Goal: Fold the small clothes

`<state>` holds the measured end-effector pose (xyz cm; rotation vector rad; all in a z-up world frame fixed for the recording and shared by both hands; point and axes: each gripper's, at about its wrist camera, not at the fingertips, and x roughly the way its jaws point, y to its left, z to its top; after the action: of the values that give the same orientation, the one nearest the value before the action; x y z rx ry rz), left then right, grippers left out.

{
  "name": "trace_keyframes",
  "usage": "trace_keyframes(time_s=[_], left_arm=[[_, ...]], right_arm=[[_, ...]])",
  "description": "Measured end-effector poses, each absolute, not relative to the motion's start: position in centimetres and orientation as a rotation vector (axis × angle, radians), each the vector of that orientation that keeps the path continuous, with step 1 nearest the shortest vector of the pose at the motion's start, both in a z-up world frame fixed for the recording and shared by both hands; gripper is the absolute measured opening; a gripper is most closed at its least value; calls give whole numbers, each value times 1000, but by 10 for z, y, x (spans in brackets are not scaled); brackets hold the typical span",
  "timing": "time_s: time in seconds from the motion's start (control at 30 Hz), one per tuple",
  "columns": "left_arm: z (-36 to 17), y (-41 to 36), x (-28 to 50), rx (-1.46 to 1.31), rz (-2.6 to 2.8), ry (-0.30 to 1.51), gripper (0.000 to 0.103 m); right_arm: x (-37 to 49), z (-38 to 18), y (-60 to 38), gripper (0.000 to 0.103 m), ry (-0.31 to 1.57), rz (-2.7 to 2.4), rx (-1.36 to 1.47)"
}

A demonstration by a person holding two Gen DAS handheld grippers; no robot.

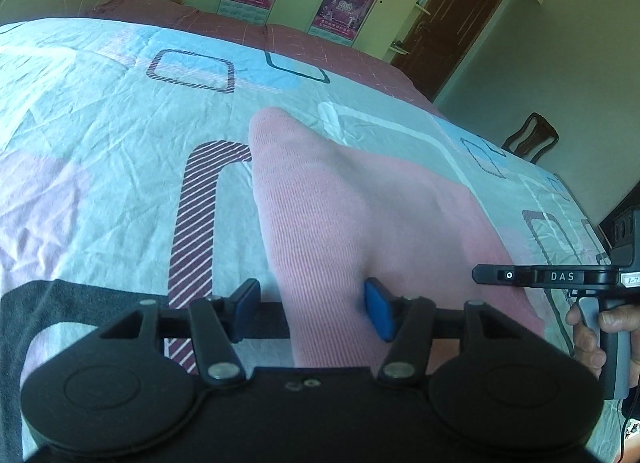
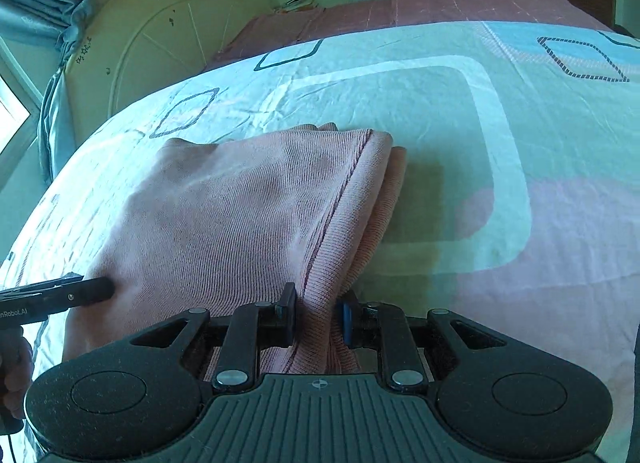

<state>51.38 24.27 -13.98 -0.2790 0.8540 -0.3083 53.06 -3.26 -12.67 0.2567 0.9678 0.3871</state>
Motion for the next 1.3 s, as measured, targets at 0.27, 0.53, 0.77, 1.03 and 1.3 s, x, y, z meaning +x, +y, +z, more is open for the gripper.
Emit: trace_keyframes(time_s=[0.27, 0.53, 0.77, 1.03, 1.3], left_arm=[[-103, 224, 454, -78, -347, 765, 22], [-142, 202, 428, 11, -268, 838, 23], [-140, 197, 423, -15, -181, 831, 23], [-124, 188, 411, -5, -102, 831, 30], [-97, 169, 380, 58, 36, 705, 90]], right_arm=[[466, -74, -25, 20, 826, 481, 40], [453, -122, 7, 0, 919, 439, -174], [454, -127, 7, 0, 892, 404, -148], [427, -93, -15, 0, 860, 423, -12], [394, -72, -30, 103, 709, 318, -23]])
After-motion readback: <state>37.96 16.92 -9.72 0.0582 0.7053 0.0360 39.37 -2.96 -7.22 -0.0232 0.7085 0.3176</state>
